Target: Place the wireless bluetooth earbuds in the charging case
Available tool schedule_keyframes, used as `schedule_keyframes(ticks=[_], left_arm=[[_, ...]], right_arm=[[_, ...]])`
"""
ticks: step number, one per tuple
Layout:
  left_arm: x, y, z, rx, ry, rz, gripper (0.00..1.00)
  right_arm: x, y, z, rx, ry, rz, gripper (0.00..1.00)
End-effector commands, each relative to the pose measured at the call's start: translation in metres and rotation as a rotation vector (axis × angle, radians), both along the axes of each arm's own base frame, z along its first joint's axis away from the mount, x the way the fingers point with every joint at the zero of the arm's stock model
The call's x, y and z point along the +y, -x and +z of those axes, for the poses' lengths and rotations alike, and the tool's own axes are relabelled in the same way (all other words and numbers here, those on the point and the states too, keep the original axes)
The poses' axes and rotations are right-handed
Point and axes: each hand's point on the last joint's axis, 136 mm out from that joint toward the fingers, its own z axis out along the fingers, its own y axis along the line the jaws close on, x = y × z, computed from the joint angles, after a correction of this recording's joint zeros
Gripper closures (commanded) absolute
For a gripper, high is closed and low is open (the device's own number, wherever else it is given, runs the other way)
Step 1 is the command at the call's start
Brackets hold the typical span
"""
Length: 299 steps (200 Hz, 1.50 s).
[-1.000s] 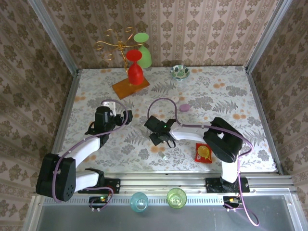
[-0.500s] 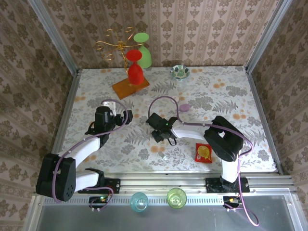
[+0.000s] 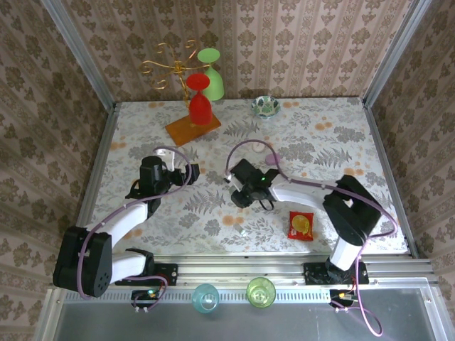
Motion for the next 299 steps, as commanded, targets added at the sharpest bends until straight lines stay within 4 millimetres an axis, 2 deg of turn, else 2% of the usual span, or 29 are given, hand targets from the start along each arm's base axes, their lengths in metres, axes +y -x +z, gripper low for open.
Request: schedule_keyframes(ticks=[1, 30, 51, 67, 86, 109, 121, 125, 139, 160, 175, 181, 189, 197, 227, 239, 280, 299], left_arm=[[-0.034, 0.007, 0.037, -0.169, -0.011, -0.212, 0.00], [-0.067, 0.019, 0.061, -0.278, -0.024, -0.403, 0.00], [-0.079, 0.029, 0.073, -0.326, -0.004, -0.502, 0.00], [-0.093, 0.049, 0.080, -0.367, 0.018, -0.638, 0.00], [-0.106, 0.077, 0.082, -0.355, 0.043, -0.786, 0.00], [-0.120, 0.095, 0.080, -0.287, 0.089, -0.875, 0.00], [-0.124, 0.100, 0.082, -0.257, 0.132, -0.917, 0.03], [-0.133, 0.109, 0.082, -0.244, 0.149, -0.958, 0.04], [-0.140, 0.118, 0.086, -0.230, 0.184, -1.004, 0.07], [-0.146, 0.128, 0.086, -0.235, 0.217, -1.045, 0.10], [-0.149, 0.132, 0.087, -0.256, 0.244, -1.058, 0.16], [-0.149, 0.132, 0.089, -0.270, 0.257, -1.059, 0.19], [-0.150, 0.132, 0.092, -0.283, 0.273, -1.059, 0.29], [-0.151, 0.132, 0.094, -0.286, 0.290, -1.062, 0.32], [-0.155, 0.139, 0.101, -0.288, 0.325, -1.111, 0.35], [-0.156, 0.141, 0.102, -0.299, 0.326, -1.119, 0.42], [-0.158, 0.144, 0.102, -0.288, 0.334, -1.141, 0.57], [-0.158, 0.146, 0.103, -0.286, 0.336, -1.148, 0.59]], right_arm=[[0.001, 0.013, 0.029, 0.026, -0.086, 0.184, 0.64], [-0.015, 0.004, 0.059, 0.013, -0.127, 0.202, 0.66], [-0.021, 0.001, 0.080, -0.008, -0.172, 0.218, 0.67], [-0.025, 0.007, 0.092, 0.008, -0.204, 0.254, 0.68], [-0.027, 0.010, 0.103, 0.017, -0.216, 0.277, 0.69], [-0.026, 0.014, 0.114, 0.021, -0.223, 0.308, 0.70], [-0.021, 0.019, 0.122, 0.035, -0.247, 0.342, 0.72], [-0.020, 0.022, 0.124, 0.042, -0.255, 0.355, 0.73], [-0.018, 0.029, 0.134, 0.058, -0.274, 0.393, 0.73], [-0.015, 0.036, 0.150, 0.050, -0.307, 0.429, 0.73], [-0.013, 0.039, 0.162, 0.027, -0.334, 0.451, 0.73], [-0.012, 0.039, 0.166, 0.017, -0.344, 0.458, 0.74], [-0.011, 0.040, 0.171, 0.005, -0.353, 0.464, 0.74], [-0.011, 0.041, 0.175, 0.001, -0.362, 0.474, 0.75], [-0.009, 0.044, 0.182, -0.002, -0.375, 0.494, 0.76], [-0.009, 0.045, 0.184, -0.004, -0.380, 0.502, 0.76], [-0.007, 0.046, 0.187, -0.009, -0.391, 0.517, 0.77], [-0.006, 0.046, 0.187, -0.010, -0.393, 0.520, 0.77]])
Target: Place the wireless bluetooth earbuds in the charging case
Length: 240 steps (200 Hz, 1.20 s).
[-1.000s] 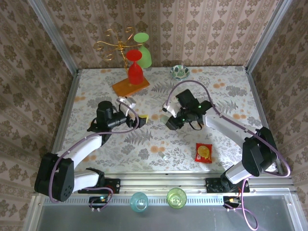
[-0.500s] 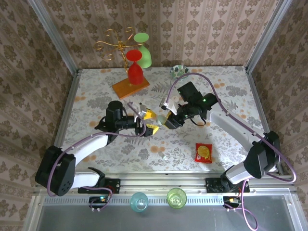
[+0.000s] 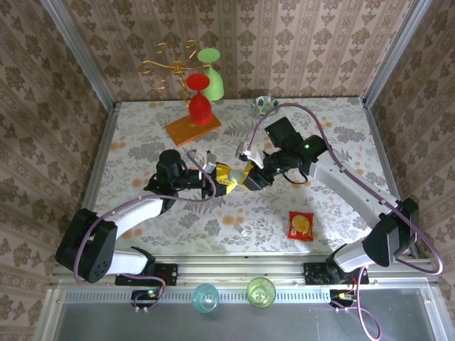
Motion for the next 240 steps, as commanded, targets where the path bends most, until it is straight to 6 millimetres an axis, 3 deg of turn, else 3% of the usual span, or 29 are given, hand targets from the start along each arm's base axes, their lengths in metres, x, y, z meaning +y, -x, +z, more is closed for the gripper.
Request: schedule_keyframes(ticks=[1, 30, 59, 198, 240], left_arm=[[-0.002, 0.011, 0.007, -0.015, 0.023, -0.062, 0.59], [-0.003, 0.014, 0.008, -0.017, 0.025, -0.078, 0.60], [-0.003, 0.016, 0.008, -0.021, 0.024, -0.097, 0.50], [-0.006, 0.021, 0.010, -0.017, 0.025, -0.130, 0.53], [-0.006, 0.021, 0.013, -0.009, 0.038, -0.136, 0.49]], right_arm=[[0.001, 0.006, 0.018, -0.022, -0.039, 0.028, 0.77], [0.003, 0.006, 0.020, -0.025, -0.053, 0.036, 0.77], [0.004, 0.007, 0.018, -0.018, -0.054, 0.041, 0.78], [0.006, 0.007, 0.010, 0.008, -0.048, 0.057, 0.78], [0.004, 0.008, 0.007, 0.013, -0.032, 0.057, 0.78]])
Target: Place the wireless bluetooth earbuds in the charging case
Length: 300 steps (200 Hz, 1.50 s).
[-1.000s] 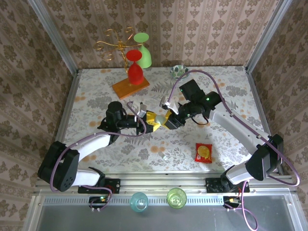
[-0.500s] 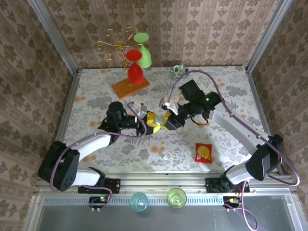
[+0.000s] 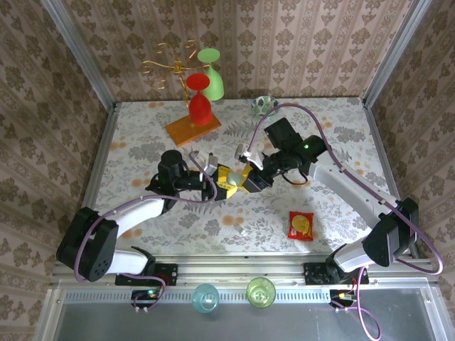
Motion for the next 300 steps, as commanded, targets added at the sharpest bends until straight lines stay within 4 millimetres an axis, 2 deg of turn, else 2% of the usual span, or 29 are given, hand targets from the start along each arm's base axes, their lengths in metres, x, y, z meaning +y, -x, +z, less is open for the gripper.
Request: schedule_keyframes(ticks=[1, 43, 60, 105, 150, 170, 186, 202, 221, 247, 262, 300], left_arm=[[-0.003, 0.008, 0.014, -0.027, 0.035, -0.061, 0.50], [-0.004, 0.007, 0.014, -0.014, 0.035, -0.070, 0.47], [-0.004, 0.007, 0.014, -0.009, 0.034, -0.073, 0.54], [-0.005, 0.006, 0.013, 0.007, 0.033, -0.074, 0.54], [-0.006, 0.006, 0.011, 0.012, 0.031, -0.080, 0.68], [-0.006, 0.006, 0.012, -0.001, 0.036, -0.080, 0.71], [-0.005, 0.006, 0.014, -0.019, 0.052, -0.076, 0.73], [-0.007, 0.004, 0.018, -0.026, 0.066, -0.080, 0.76], [-0.008, 0.004, 0.019, -0.033, 0.078, -0.090, 0.77], [-0.008, 0.002, 0.019, -0.041, 0.087, -0.091, 0.79], [-0.009, 0.002, 0.020, -0.041, 0.092, -0.091, 0.85], [-0.007, 0.001, 0.020, -0.059, 0.098, -0.054, 0.91]], right_arm=[[0.001, 0.001, 0.004, -0.001, -0.005, 0.017, 0.78], [0.000, -0.001, 0.002, -0.006, 0.004, 0.014, 0.78], [0.000, 0.000, 0.002, -0.009, 0.006, 0.017, 0.78], [-0.002, -0.001, -0.001, -0.013, 0.020, 0.010, 0.78], [-0.002, -0.003, 0.001, -0.024, 0.012, 0.007, 0.77], [-0.002, -0.003, 0.000, -0.030, 0.012, -0.002, 0.70], [-0.004, -0.006, 0.001, -0.044, 0.001, -0.025, 0.61], [-0.007, -0.009, 0.006, -0.047, -0.024, -0.050, 0.51], [-0.011, -0.011, 0.012, -0.035, -0.053, -0.074, 0.44], [-0.015, -0.017, 0.016, -0.020, -0.072, -0.116, 0.41], [-0.017, -0.022, 0.018, -0.014, -0.076, -0.145, 0.41], [-0.022, -0.030, 0.023, 0.010, -0.108, -0.185, 0.41]])
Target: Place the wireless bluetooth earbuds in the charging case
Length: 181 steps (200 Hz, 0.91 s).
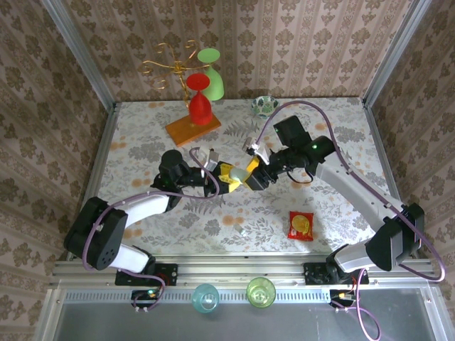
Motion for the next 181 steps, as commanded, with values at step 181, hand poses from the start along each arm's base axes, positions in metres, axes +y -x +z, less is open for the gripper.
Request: schedule_keyframes(ticks=[181], left_arm=[[0.007, -0.014, 0.017, -0.311, 0.026, 0.219, 1.00]], right_arm=[[-0.012, -0.052, 0.057, -0.120, -0.185, -0.233, 0.26]])
